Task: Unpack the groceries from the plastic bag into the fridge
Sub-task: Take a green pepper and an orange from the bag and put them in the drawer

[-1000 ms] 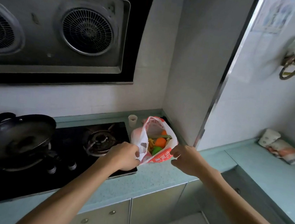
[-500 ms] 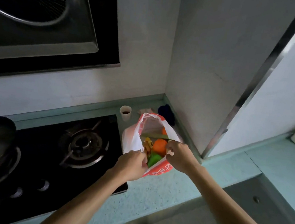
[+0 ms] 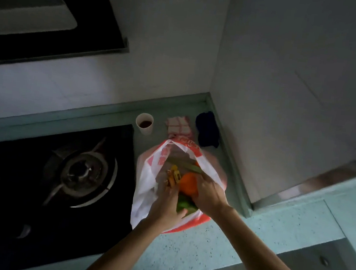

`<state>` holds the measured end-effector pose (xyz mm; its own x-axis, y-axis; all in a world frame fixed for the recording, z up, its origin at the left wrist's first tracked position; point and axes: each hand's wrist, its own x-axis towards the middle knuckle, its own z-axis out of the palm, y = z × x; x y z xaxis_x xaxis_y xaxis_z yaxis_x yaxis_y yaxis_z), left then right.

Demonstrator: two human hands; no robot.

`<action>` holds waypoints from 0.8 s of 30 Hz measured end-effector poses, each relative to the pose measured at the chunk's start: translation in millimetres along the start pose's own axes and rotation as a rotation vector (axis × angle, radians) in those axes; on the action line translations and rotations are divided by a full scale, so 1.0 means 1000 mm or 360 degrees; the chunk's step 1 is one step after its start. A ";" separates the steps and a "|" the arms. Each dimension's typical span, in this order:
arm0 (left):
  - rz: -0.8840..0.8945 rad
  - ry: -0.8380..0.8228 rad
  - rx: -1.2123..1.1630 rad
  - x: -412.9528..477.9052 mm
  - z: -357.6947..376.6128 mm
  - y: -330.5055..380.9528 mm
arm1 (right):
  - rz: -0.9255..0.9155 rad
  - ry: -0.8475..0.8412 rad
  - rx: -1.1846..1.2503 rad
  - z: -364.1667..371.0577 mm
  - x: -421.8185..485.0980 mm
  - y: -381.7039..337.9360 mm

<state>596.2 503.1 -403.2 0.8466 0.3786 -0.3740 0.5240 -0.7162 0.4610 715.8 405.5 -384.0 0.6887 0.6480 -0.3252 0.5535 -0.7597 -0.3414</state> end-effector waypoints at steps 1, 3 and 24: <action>0.0006 -0.0011 -0.0012 0.004 0.006 -0.003 | -0.0004 -0.0010 -0.0039 0.003 0.005 0.003; -0.0015 -0.0041 -0.0067 0.007 0.012 -0.007 | -0.0012 -0.0021 -0.0145 0.008 0.011 0.007; -0.0090 0.0470 -0.0881 -0.059 -0.052 0.024 | 0.0053 0.0273 0.1391 -0.053 -0.067 0.002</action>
<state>564.0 494.4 -328.0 0.7649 0.6095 -0.2083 0.4724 -0.3110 0.8247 695.5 357.9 -315.7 0.7976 0.5559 -0.2342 0.0255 -0.4189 -0.9077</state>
